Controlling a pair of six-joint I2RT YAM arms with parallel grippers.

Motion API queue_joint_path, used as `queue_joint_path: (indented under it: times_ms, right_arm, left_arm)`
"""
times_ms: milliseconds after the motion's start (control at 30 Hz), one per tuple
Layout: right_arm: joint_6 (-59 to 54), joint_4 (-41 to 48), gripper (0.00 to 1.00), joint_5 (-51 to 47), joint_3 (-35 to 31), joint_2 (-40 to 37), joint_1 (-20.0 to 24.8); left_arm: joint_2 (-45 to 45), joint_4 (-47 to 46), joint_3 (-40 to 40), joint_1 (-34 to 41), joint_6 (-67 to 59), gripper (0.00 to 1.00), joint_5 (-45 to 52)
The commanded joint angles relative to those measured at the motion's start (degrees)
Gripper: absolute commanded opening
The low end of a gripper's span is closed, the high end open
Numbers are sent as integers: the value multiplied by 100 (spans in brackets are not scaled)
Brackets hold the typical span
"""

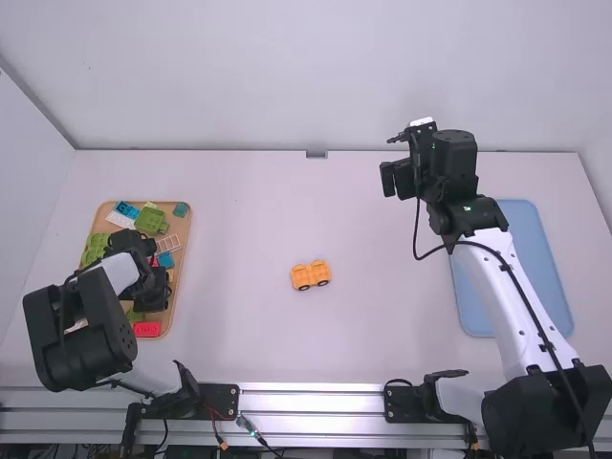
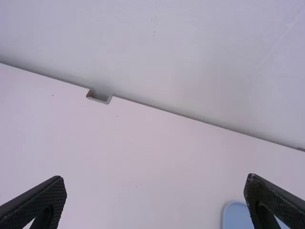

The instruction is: Assemble lego blocks to make yellow taxi

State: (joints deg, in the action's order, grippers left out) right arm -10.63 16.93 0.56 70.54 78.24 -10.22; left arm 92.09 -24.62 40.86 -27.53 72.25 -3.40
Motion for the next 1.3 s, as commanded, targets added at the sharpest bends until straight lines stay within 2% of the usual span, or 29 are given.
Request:
queue_joint_path:
  times_ms: [0,67,100,133,200,333,433,533,800,933,1033,1200,1267]
  right_arm:
    - [26,2,99,-22,177,33,0]
    - [24,0,99,-26,177,33,2]
    - [24,2,99,-22,177,33,2]
    - [24,2,99,-22,177,33,4]
    - [28,2,99,-26,177,33,4]
    - [26,7,99,-26,177,33,4]
    - [26,9,99,-22,177,33,2]
    - [28,7,99,-22,177,33,4]
    - [28,9,99,-22,177,33,2]
    - [26,24,99,-22,177,33,4]
    - [26,26,99,-22,177,33,4]
    - [28,22,99,-22,177,33,2]
    - [28,24,99,-22,177,33,2]
  left_arm:
    - [68,-17,-140,15,39,41,81]
    - [68,-37,-140,11,39,42,83]
    - [68,-35,-140,15,42,45,83]
    - [68,-33,-140,15,42,54,81]
    - [68,-15,-140,11,79,58,31]
    - [68,-190,-140,13,697,62,-118]
    - [68,-175,-140,15,682,60,-122]
    - [68,-188,-140,15,702,51,-188]
    - [68,-83,-140,13,680,49,-258]
    - [68,-83,-140,11,680,56,-422]
    - [68,-81,-140,15,678,56,-398]
    - [68,-83,-140,15,671,48,-415]
    - [68,-2,-140,15,472,40,-385]
